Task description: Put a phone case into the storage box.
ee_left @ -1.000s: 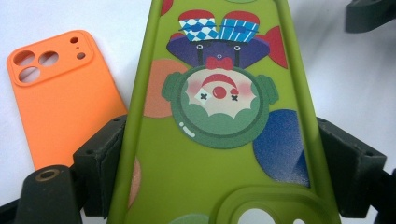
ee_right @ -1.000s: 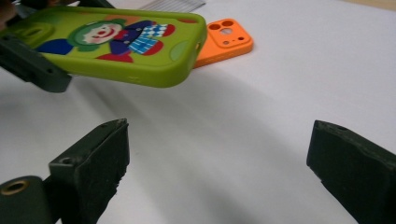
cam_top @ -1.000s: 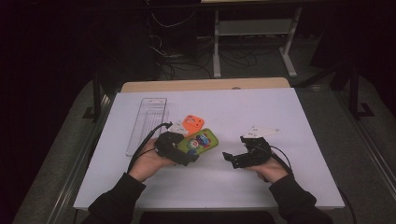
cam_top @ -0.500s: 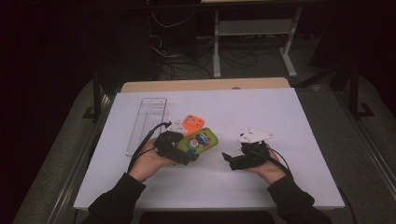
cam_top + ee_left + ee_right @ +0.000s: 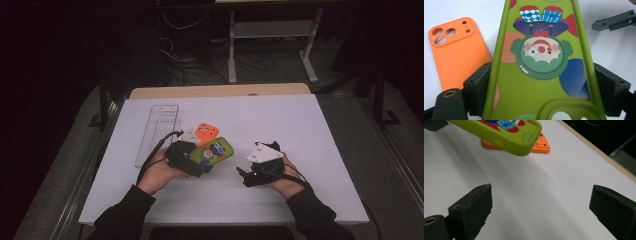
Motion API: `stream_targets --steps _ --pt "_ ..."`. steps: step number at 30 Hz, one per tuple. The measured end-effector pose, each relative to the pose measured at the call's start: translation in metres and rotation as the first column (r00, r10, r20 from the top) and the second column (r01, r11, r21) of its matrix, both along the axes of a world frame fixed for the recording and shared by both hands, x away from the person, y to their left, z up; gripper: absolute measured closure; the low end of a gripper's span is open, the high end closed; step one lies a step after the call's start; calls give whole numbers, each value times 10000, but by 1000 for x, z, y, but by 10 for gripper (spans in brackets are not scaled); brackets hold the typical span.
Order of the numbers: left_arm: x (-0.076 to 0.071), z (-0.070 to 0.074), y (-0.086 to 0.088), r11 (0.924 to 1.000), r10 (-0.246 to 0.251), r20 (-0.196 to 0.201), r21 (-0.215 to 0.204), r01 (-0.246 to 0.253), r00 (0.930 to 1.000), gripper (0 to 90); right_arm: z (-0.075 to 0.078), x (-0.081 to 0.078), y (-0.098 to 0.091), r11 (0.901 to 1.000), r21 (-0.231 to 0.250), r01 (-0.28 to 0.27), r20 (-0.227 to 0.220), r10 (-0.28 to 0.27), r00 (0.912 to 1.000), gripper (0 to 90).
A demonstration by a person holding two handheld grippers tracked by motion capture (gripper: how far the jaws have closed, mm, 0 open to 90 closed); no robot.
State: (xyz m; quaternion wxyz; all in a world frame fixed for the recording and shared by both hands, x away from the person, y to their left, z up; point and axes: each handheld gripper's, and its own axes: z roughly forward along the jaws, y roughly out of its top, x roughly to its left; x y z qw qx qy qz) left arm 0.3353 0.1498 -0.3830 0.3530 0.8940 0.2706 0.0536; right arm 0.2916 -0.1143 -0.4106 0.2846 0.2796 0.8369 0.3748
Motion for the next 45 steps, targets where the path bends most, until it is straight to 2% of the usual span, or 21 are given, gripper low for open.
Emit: stream_targets --steps 5,6,7,14,15,20,25,28,30,31,32,34,36,38,39,40,41,42,43,44,45 --pt "0 1 0 9999 -78 31 94 78 10000 151 1 -3 1 9984 -557 -24 593 57 9982 37" --pt "-2 -1 -3 9996 177 -83 -203 -179 9998 151 1 -3 1 9980 -633 -37 731 84 9973 37" --pt "-1 0 -2 10000 3 61 47 -4 10000 151 1 -3 1 9980 -633 -37 731 84 9973 37" --pt "1 0 -4 10000 -72 132 45 71 9999 151 -1 -6 4 9874 -1570 -186 1447 416 9886 33" --pt "1 1 -3 10000 -22 140 46 21 9999 151 -1 -7 4 9770 -2123 -221 1884 631 9801 33" --pt "1 0 -3 10000 30 67 -61 -30 10000 152 -2 -10 8 9644 -2635 -215 2438 882 9658 31" --pt "1 1 -3 9997 -206 253 106 204 9995 151 -5 -16 17 9406 -3394 -66 3252 1239 9375 29" --pt "-1 1 -3 9999 60 149 -125 -58 9999 151 -4 -17 19 9194 -3932 -109 3596 1647 9185 28" --pt "-1 1 -3 9999 -18 133 -169 20 9999 151 -4 -17 21 9006 -4345 -60 3873 1929 9015 28" --pt "-1 1 -3 9998 24 38 -212 -24 10000 151 -5 -17 22 8904 -4553 35 4123 2073 8872 28" --pt "-1 1 -2 9998 4 27 -221 -3 10000 151 -5 -17 22 8904 -4553 35 4123 2073 8872 28" --pt "-1 2 -2 9998 -90 4 -192 91 10000 151 -6 -20 25 8683 -4959 132 4340 2346 8698 28" --pt "0 3 -2 9997 -231 101 14 231 9997 151 -7 -21 27 8604 -5092 222 4625 2517 8501 29" --pt "-1 2 -4 9996 -26 56 -275 28 10000 151 -8 -22 28 8577 -5133 294 4728 2540 8438 29" --pt "-1 2 -4 9996 -38 67 -276 40 10000 151 -7 -21 29 8157 -5780 217 4822 3201 8155 29" --pt "-1 2 -4 9996 -40 61 -273 42 10000 152 -10 -23 31 8251 -5640 336 4794 2940 8269 29" --pt "-1 2 -4 9995 11 43 -329 -10 10000 152 -10 -23 31 8251 -5640 336 4794 2940 8269 29" --pt "-1 2 -4 9995 6 34 -330 -5 10000 151 -12 -24 33 8090 -5856 500 5026 3141 8055 29" --pt "-1 2 -4 9997 -65 43 -249 66 10000 151 -12 -24 33 8090 -5856 500 5026 3141 8055 29" --pt "-1 2 -4 9997 -119 49 -203 120 9999 152 -12 -25 35 8009 -5962 557 5178 3306 7890 29" --pt "0 3 -4 9997 -165 54 -191 166 9998 152 -12 -25 35 8009 -5962 557 5178 3306 7890 29"
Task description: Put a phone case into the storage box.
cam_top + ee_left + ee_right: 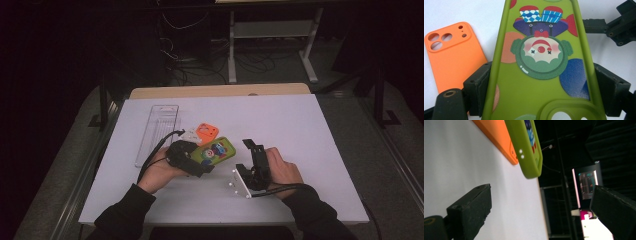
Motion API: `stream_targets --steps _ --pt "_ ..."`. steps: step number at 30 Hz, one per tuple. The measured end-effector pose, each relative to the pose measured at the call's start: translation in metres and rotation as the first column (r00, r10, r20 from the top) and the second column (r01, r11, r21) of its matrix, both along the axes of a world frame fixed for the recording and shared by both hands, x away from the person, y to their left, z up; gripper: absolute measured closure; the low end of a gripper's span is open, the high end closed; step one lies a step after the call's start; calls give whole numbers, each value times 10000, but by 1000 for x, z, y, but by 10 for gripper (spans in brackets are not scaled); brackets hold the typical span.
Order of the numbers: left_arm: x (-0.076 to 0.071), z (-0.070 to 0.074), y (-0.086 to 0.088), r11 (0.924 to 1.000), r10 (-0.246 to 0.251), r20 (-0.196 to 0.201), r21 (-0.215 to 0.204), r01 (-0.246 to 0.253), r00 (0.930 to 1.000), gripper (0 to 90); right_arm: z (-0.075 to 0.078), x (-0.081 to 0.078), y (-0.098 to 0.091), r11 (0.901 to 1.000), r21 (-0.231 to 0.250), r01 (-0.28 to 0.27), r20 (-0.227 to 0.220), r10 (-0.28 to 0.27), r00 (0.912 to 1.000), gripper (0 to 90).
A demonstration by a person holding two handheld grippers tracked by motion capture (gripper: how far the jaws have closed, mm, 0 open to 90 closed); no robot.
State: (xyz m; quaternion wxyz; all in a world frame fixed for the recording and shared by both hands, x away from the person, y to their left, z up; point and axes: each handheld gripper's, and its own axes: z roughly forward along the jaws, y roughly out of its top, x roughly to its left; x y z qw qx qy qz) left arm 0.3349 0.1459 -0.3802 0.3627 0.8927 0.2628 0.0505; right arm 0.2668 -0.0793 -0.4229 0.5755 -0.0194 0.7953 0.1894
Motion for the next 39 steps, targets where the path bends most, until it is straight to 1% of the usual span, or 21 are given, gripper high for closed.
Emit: stream_targets --steps 1,3,4,6,14,15,18,19,20,21,22,24,25,26,27,29,30,31,33,34,39 --pt "0 1 -1 10000 17 -10 -19 -17 10000 151 0 0 3 9995 -200 -263 554 274 9981 25" --pt "0 2 -1 10000 -41 16 30 41 10000 151 0 -1 4 9992 -352 -193 644 216 9977 24" --pt "0 2 -1 9998 -127 23 163 127 9999 151 -1 -2 8 9975 -655 -268 956 330 9949 24" --pt "0 2 -2 9996 -179 67 202 178 9998 151 -2 -3 11 9965 -752 -361 1082 442 9931 41" --pt "-1 2 -5 9995 -232 51 227 230 9997 151 -2 -4 20 9937 -989 -533 1084 640 9920 95" --pt "-2 1 -5 9996 -208 29 198 208 9998 151 -2 -4 23 9949 -793 -631 1280 729 9891 119" --pt "-1 1 -5 9995 -239 49 214 238 9997 151 -3 -6 27 9931 -849 -814 1461 932 9849 141" --pt "-1 2 -5 9991 -299 62 292 297 9995 151 -2 -7 31 9910 -875 -1009 1472 1130 9826 183" --pt "-1 1 -5 9993 -275 71 267 273 9996 151 -2 -7 31 9910 -875 -1009 1472 1130 9826 183" --pt "-1 1 -5 9995 -236 93 228 234 9997 151 -3 -7 36 9879 -961 -1220 1502 1356 9793 239" --pt "-2 1 -6 9999 -98 75 73 97 9999 151 -3 -7 36 9879 -961 -1220 1502 1356 9793 239" --pt "-1 2 -4 9994 -228 84 270 226 9997 152 -6 -6 40 9857 -1060 -1308 1473 1456 9783 282" --pt "-1 2 -3 9992 -262 96 318 259 9996 151 -10 -4 42 9844 -1193 -1290 1363 1449 9800 322" --pt "-1 2 -3 9988 -348 101 352 344 9993 151 -10 -4 42 9844 -1193 -1290 1363 1449 9800 322" --pt "-1 2 -3 9989 -338 112 327 334 9994 152 -13 -4 43 9833 -1327 -1244 1275 1414 9817 386" --pt "-1 2 -2 9989 -338 134 334 333 9993 152 -12 -4 43 9819 -1403 -1269 1444 1471 9785 443" --pt "-1 3 -2 9989 -343 129 334 339 9993 152 -12 -4 43 9819 -1403 -1269 1444 1471 9785 443" --pt "-1 3 -2 9989 -335 136 343 330 9993 151 -12 -4 43 9827 -1399 -1212 1321 1398 9813 492" --pt "-1 3 -2 9988 -342 126 360 337 9993 151 -13 -5 42 9831 -1399 -1177 1236 1353 9831 507" --pt "-1 3 -2 9988 -340 124 352 336 9993 151 -13 -5 42 9824 -1432 -1199 1250 1381 9825 542" --pt "-2 2 -3 9990 -311 151 315 306 9994 151 -13 -7 42 9806 -1460 -1311 1302 1504 9800 613"
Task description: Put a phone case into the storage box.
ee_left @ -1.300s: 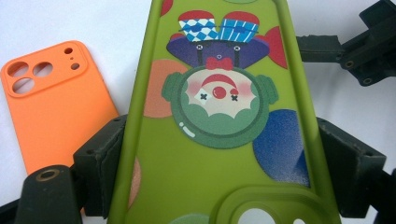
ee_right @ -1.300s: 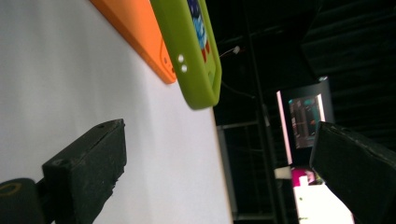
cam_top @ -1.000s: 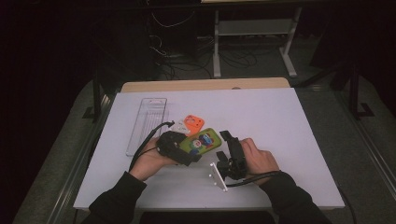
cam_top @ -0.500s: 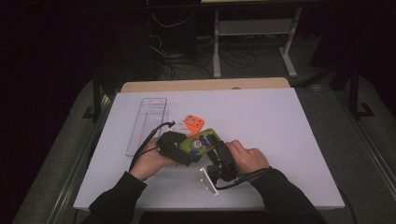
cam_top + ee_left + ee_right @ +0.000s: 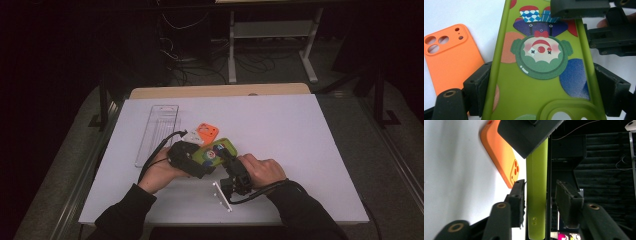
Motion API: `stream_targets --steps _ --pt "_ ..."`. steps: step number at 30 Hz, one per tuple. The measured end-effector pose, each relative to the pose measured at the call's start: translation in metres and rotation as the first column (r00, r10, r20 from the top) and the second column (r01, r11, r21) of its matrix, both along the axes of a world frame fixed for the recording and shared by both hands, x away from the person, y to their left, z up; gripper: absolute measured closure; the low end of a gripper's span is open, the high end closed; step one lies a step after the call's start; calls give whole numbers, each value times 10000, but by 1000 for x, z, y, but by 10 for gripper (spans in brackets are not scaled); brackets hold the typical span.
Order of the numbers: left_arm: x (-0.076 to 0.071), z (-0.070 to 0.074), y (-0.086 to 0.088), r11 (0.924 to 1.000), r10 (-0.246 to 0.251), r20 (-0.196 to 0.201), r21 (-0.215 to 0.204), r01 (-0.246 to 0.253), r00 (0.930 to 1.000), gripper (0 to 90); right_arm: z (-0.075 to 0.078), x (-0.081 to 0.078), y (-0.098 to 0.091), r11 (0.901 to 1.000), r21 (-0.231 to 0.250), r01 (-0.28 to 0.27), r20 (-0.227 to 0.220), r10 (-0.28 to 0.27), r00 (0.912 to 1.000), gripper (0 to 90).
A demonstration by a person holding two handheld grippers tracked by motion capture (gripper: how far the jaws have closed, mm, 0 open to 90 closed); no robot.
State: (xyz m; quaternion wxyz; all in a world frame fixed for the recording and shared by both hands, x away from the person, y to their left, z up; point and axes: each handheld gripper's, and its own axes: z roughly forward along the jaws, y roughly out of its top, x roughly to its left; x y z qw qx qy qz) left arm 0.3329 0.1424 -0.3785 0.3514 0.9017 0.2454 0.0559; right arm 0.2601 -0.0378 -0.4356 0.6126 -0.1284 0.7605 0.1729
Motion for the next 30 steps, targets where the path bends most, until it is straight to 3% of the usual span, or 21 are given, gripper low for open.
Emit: stream_targets --steps 10,20,24,25,26,28,30 --pt "0 1 1 10000 -45 41 21 45 10000 151 0 0 0 9997 -175 -166 7 166 9999 738" --pt "1 0 1 9999 -113 -28 4 113 9999 145 -1 -2 1 9997 -225 -92 29 93 10000 759" --pt "-1 1 3 9998 -118 259 -138 122 9996 108 0 -2 1 9999 -142 -12 44 13 10000 760" --pt "-1 2 3 9996 -96 241 -247 102 9997 108 0 -2 1 9999 -142 -12 44 13 10000 760" --pt "-1 2 3 9994 -41 226 -341 48 9997 38 -1 -2 1 9999 -157 38 54 -37 10000 760" --pt "-1 4 5 9975 3 136 -703 6 9999 26 -1 -1 -1 9998 -140 116 67 -115 9999 760" --pt "0 6 9 9974 -138 178 -702 150 9997 1 -1 1 -2 9999 -59 100 169 -99 9998 759"
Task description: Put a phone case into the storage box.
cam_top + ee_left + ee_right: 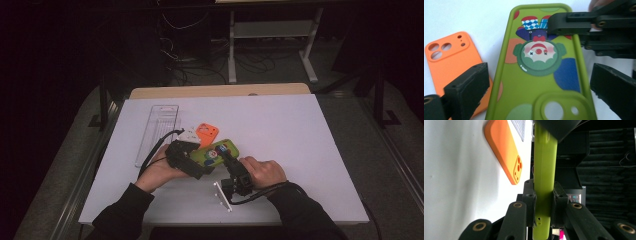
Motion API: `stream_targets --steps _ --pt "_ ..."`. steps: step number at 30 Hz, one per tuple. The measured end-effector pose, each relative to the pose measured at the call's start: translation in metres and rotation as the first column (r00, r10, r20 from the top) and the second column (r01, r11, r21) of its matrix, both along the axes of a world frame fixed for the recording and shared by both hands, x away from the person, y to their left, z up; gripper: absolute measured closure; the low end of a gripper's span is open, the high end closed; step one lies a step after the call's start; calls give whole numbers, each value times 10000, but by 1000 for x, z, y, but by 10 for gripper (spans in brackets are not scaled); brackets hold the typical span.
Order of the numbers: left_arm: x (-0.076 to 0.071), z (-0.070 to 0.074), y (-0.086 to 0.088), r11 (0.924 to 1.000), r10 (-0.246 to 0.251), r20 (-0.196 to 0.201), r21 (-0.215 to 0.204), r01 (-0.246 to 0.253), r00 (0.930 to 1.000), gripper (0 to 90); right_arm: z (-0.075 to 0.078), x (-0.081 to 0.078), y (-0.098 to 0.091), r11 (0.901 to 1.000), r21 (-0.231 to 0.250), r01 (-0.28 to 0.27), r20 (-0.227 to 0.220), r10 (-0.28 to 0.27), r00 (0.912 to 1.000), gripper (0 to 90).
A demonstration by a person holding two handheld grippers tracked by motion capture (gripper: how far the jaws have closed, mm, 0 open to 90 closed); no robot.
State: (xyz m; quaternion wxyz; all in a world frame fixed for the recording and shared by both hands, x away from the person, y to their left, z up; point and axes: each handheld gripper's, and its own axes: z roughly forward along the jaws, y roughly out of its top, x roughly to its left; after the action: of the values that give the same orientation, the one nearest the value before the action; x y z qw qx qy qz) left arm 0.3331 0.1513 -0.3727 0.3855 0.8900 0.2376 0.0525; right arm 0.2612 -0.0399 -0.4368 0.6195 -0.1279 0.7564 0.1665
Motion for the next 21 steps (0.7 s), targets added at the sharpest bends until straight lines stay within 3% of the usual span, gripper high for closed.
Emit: stream_targets --steps 7,12,18,21 --pt "0 4 9 9985 147 155 -530 -139 9998 0 5 3 -8 9986 358 384 -490 -367 9981 759" --pt "2 4 13 9993 11 246 -379 -2 9997 0 9 7 -18 9952 654 724 -875 -666 9939 759" --pt "2 3 13 9988 -51 373 -477 69 9993 0 17 13 -29 9883 1210 933 -1686 -722 9830 758" --pt "2 2 14 9993 -7 375 -381 21 9993 0 19 14 -32 9724 1938 1297 -2243 -848 9708 758"
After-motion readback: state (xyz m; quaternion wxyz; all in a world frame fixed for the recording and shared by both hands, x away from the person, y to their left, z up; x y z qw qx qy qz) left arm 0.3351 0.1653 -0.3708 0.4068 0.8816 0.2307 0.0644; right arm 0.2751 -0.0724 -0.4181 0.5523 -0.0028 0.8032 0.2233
